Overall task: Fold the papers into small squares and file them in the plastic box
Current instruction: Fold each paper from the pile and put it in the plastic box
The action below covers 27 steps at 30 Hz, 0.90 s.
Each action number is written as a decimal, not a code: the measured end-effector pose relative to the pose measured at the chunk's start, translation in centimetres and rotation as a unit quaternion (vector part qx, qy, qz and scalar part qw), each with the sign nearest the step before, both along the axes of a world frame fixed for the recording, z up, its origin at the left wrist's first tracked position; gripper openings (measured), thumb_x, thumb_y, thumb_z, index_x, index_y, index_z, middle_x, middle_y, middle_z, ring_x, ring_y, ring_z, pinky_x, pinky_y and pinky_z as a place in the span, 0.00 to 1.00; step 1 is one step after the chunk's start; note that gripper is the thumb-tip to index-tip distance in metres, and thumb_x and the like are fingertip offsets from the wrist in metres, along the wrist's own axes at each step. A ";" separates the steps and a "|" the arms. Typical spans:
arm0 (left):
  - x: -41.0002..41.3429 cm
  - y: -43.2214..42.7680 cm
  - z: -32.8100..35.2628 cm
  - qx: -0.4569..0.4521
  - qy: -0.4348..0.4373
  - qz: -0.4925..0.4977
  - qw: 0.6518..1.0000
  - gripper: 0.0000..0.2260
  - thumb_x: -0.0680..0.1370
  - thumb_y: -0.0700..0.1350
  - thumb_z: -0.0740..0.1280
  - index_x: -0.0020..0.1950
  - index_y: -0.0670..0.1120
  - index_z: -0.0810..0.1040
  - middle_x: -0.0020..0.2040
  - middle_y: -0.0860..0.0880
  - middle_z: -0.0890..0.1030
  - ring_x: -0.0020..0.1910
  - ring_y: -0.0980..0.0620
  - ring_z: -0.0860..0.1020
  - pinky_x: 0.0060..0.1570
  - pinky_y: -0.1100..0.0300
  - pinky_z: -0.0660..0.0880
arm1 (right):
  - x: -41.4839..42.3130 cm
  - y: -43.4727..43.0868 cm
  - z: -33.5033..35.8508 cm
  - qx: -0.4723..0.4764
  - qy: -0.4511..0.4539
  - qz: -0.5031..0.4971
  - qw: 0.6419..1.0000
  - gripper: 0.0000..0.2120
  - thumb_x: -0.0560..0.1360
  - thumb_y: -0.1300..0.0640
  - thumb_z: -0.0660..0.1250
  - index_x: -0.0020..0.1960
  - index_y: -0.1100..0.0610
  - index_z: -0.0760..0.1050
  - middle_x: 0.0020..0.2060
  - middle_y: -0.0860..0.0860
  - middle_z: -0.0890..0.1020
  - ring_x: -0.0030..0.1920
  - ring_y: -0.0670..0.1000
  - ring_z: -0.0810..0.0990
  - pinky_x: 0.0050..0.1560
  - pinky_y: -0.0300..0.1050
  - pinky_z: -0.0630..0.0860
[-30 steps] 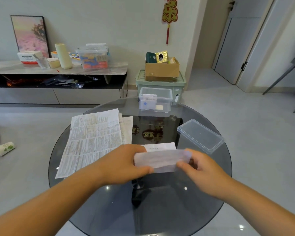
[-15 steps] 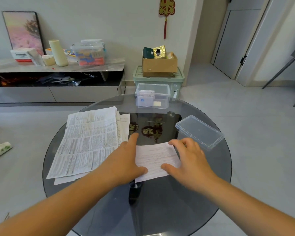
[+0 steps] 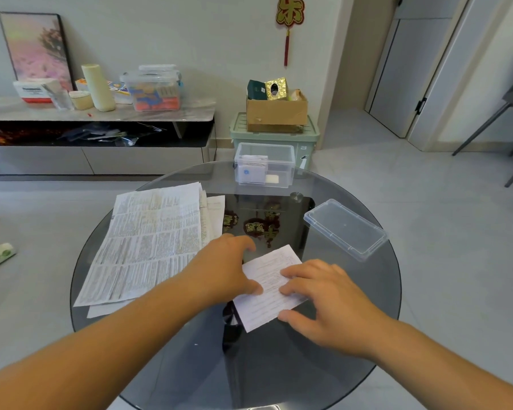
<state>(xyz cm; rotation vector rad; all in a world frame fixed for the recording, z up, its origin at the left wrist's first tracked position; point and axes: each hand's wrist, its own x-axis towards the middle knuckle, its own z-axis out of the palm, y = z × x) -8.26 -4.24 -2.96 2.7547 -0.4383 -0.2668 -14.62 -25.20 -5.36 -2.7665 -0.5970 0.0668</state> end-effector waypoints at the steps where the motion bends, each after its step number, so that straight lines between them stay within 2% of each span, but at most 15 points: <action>1: 0.1 -0.2 -0.1 -0.008 0.011 0.001 1.000 0.34 0.68 0.56 0.80 0.70 0.55 0.71 0.64 0.53 0.74 0.59 0.52 0.76 0.60 0.56 0.76 | -0.1 0.0 0.1 -0.002 0.000 0.002 1.000 0.25 0.75 0.32 0.59 0.66 0.42 0.76 0.71 0.38 0.70 0.71 0.42 0.64 0.71 0.44 0.62; 5: 0.4 -0.7 0.0 -0.031 0.045 0.008 0.998 0.30 0.68 0.51 0.81 0.65 0.56 0.71 0.61 0.53 0.76 0.55 0.52 0.78 0.54 0.58 0.79 | -0.4 0.1 0.3 -0.031 0.003 0.012 0.999 0.24 0.77 0.33 0.59 0.68 0.42 0.73 0.74 0.38 0.67 0.73 0.43 0.63 0.73 0.43 0.59; 8: 0.2 -0.8 0.0 -0.046 0.063 -0.001 0.997 0.39 0.71 0.48 0.79 0.74 0.59 0.59 0.61 0.52 0.75 0.55 0.51 0.78 0.51 0.60 0.79 | -0.5 0.3 0.7 -0.045 0.010 0.011 0.999 0.26 0.77 0.31 0.58 0.69 0.43 0.71 0.75 0.38 0.65 0.74 0.42 0.62 0.74 0.43 0.58; 10: -0.1 -0.8 0.3 -0.073 0.083 -0.025 0.994 0.38 0.74 0.46 0.76 0.76 0.61 0.57 0.58 0.55 0.73 0.53 0.53 0.77 0.45 0.64 0.77 | -0.4 0.3 0.9 -0.049 0.009 0.015 0.999 0.27 0.76 0.30 0.58 0.70 0.42 0.70 0.75 0.38 0.65 0.74 0.42 0.62 0.74 0.43 0.58; 12: -0.3 -0.7 0.4 -0.086 0.095 -0.050 0.990 0.32 0.78 0.45 0.72 0.76 0.61 0.61 0.58 0.57 0.71 0.54 0.54 0.75 0.45 0.65 0.76 | -0.4 0.3 1.1 -0.047 0.016 0.016 0.999 0.29 0.76 0.29 0.58 0.72 0.42 0.68 0.75 0.38 0.65 0.74 0.42 0.63 0.73 0.41 0.58; 15: -0.5 -0.3 0.3 -0.073 0.098 -0.056 0.991 0.24 0.79 0.46 0.70 0.74 0.56 0.70 0.68 0.55 0.73 0.60 0.55 0.75 0.54 0.64 0.75 | -0.4 0.2 1.1 -0.032 0.024 0.019 0.999 0.32 0.75 0.28 0.59 0.73 0.43 0.66 0.74 0.39 0.65 0.74 0.43 0.62 0.74 0.41 0.59; 17: -0.6 -0.3 0.1 -0.088 0.126 -0.030 0.988 0.21 0.79 0.47 0.71 0.72 0.51 0.75 0.66 0.53 0.77 0.56 0.54 0.79 0.54 0.62 0.79 | -0.6 0.2 1.0 -0.026 0.037 0.016 0.999 0.34 0.74 0.27 0.59 0.75 0.42 0.63 0.76 0.38 0.61 0.76 0.42 0.57 0.76 0.43 0.55; 18: -0.6 -0.3 -0.1 -0.120 0.148 -0.008 0.982 0.19 0.79 0.46 0.71 0.69 0.48 0.76 0.62 0.52 0.79 0.52 0.53 0.81 0.50 0.61 0.81 | -0.6 0.1 0.9 -0.027 0.040 0.016 0.999 0.35 0.73 0.26 0.58 0.75 0.41 0.62 0.76 0.37 0.59 0.77 0.41 0.54 0.77 0.44 0.53; 21: -0.8 -0.1 0.1 -0.233 0.223 0.053 0.945 0.10 0.78 0.43 0.72 0.58 0.40 0.82 0.50 0.45 0.83 0.37 0.53 0.81 0.36 0.65 0.78 | -0.7 0.0 0.7 -0.020 0.033 0.034 0.999 0.41 0.69 0.21 0.57 0.76 0.40 0.60 0.75 0.35 0.59 0.75 0.39 0.53 0.77 0.44 0.50; 23: -0.9 0.1 0.5 -0.283 0.274 0.077 0.916 0.09 0.79 0.43 0.71 0.51 0.37 0.84 0.44 0.39 0.83 0.34 0.52 0.78 0.35 0.66 0.75 | -0.8 -0.1 0.5 -0.005 0.024 0.038 0.999 0.39 0.70 0.22 0.57 0.75 0.40 0.61 0.71 0.35 0.64 0.71 0.39 0.58 0.74 0.42 0.56; 25: -1.2 0.3 1.0 -0.331 0.332 0.111 0.876 0.12 0.79 0.45 0.71 0.51 0.36 0.84 0.42 0.39 0.82 0.35 0.52 0.79 0.37 0.63 0.77 | -0.8 0.0 0.1 0.012 0.005 0.028 1.000 0.30 0.75 0.30 0.61 0.72 0.40 0.64 0.67 0.35 0.69 0.67 0.40 0.63 0.69 0.40 0.63; 27: -1.5 0.5 1.4 -0.356 0.372 0.138 0.846 0.18 0.78 0.52 0.71 0.54 0.36 0.82 0.43 0.39 0.83 0.36 0.50 0.81 0.39 0.60 0.79 | -0.7 0.1 -0.1 0.052 0.001 0.004 0.999 0.17 0.79 0.41 0.63 0.67 0.41 0.71 0.58 0.37 0.74 0.59 0.38 0.69 0.58 0.37 0.69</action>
